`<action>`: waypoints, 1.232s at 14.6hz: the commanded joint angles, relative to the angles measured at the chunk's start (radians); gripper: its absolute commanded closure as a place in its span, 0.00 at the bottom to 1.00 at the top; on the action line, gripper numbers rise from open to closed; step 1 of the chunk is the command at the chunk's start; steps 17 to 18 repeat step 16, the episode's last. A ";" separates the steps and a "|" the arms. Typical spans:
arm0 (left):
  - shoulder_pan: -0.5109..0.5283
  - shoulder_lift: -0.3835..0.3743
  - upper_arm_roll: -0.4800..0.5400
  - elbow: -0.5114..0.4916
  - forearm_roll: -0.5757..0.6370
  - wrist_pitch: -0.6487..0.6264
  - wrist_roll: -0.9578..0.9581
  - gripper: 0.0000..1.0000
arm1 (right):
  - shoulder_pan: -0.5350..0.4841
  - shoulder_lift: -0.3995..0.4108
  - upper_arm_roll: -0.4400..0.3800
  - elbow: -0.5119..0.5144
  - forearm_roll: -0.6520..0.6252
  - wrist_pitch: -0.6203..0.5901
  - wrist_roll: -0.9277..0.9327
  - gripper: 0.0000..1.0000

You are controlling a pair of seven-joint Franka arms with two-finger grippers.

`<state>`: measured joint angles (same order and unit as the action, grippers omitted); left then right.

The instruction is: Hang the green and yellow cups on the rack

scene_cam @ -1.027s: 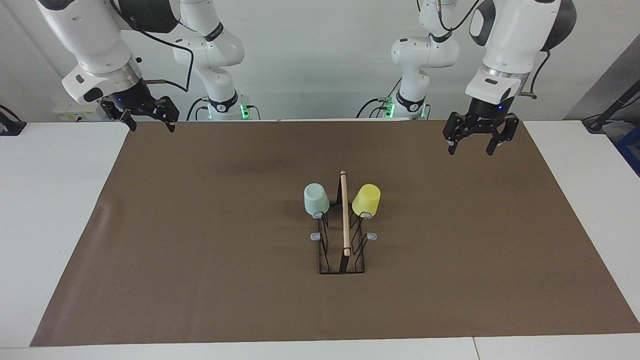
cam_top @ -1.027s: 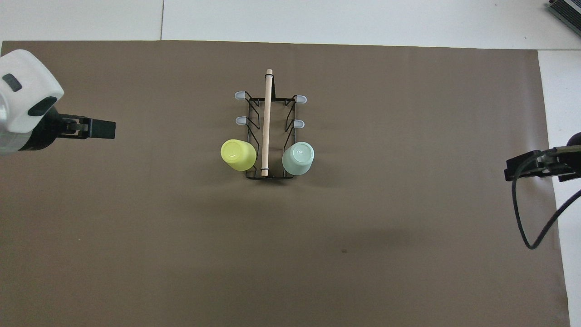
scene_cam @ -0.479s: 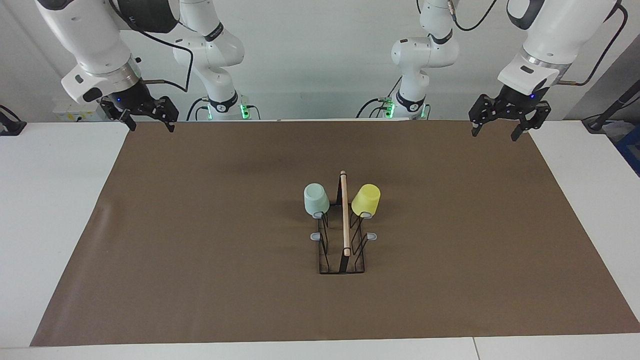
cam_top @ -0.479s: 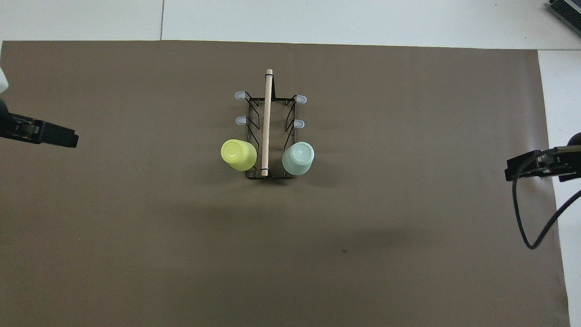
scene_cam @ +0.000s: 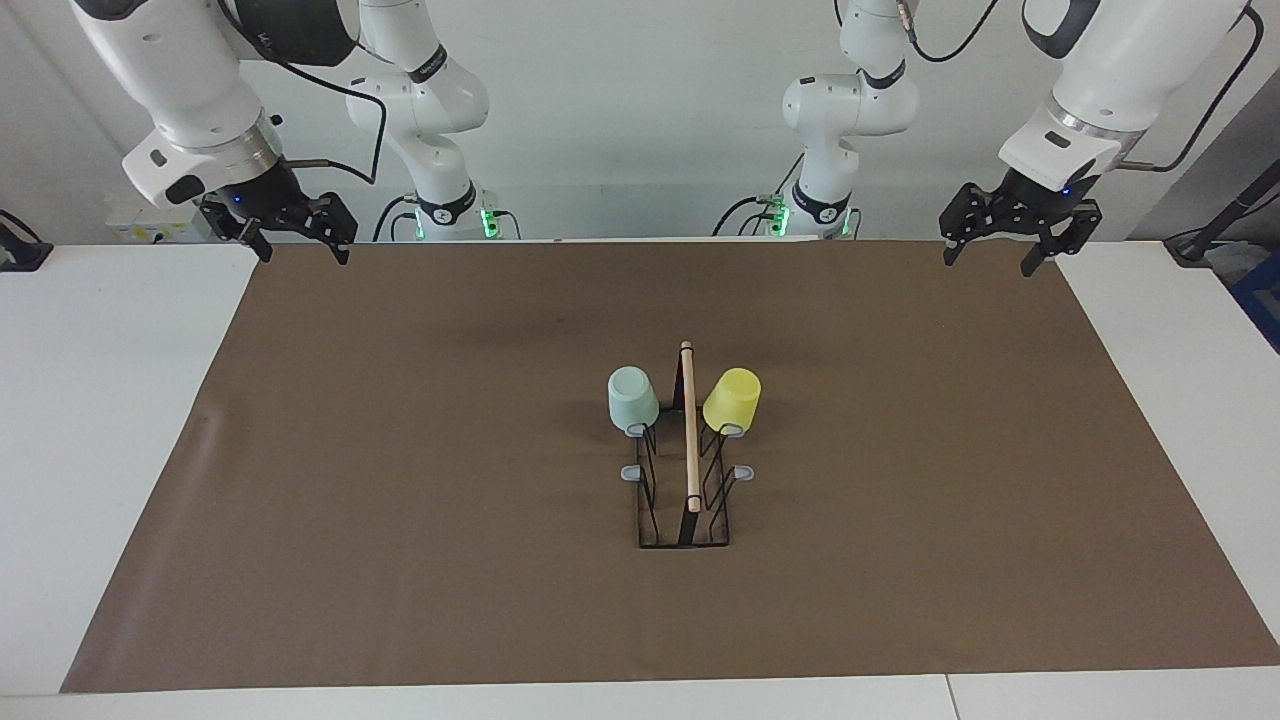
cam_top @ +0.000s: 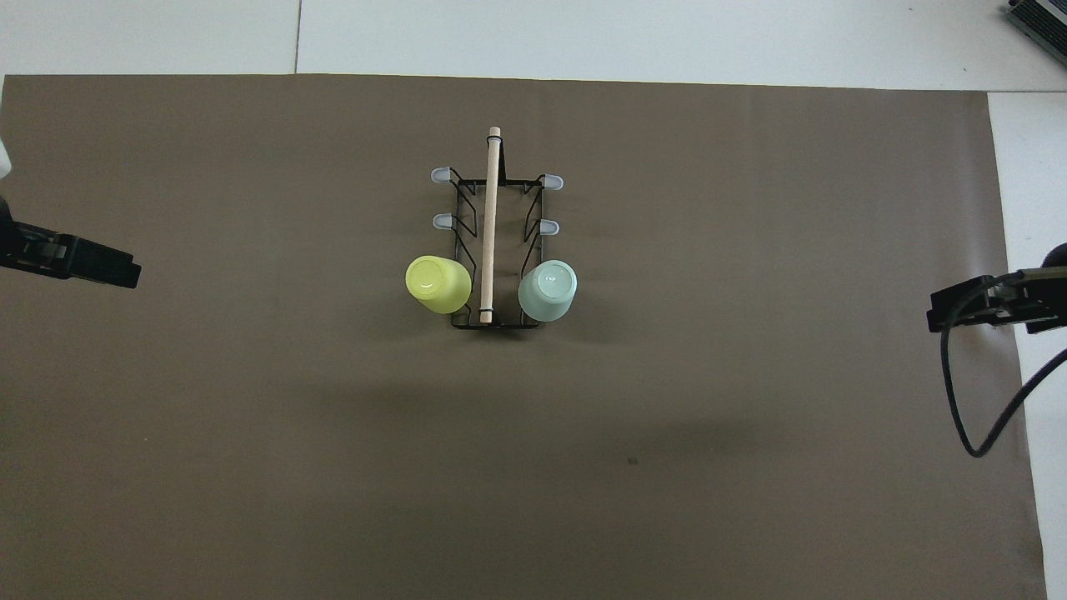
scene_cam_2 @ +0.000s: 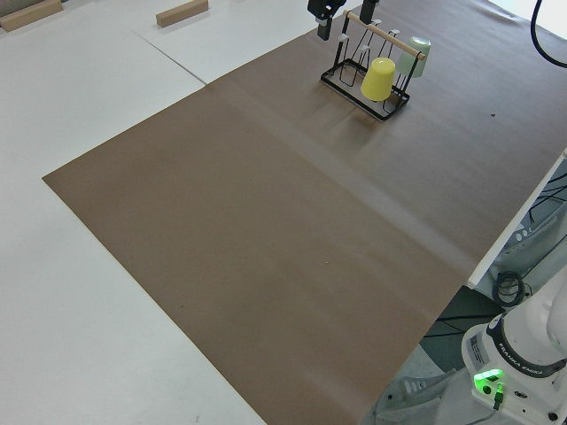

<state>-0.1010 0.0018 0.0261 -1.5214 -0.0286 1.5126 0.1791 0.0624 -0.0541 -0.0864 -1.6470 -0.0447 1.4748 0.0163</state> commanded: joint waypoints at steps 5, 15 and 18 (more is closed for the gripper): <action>0.020 -0.020 -0.034 -0.017 -0.013 -0.043 -0.085 0.00 | -0.010 -0.009 0.002 -0.005 0.019 0.001 -0.018 0.00; 0.026 -0.028 -0.037 -0.034 -0.013 -0.037 -0.075 0.00 | -0.010 -0.009 0.002 -0.005 0.019 0.001 -0.018 0.00; 0.026 -0.029 -0.037 -0.036 -0.013 -0.038 -0.075 0.00 | -0.010 -0.009 0.002 -0.005 0.019 0.001 -0.018 0.00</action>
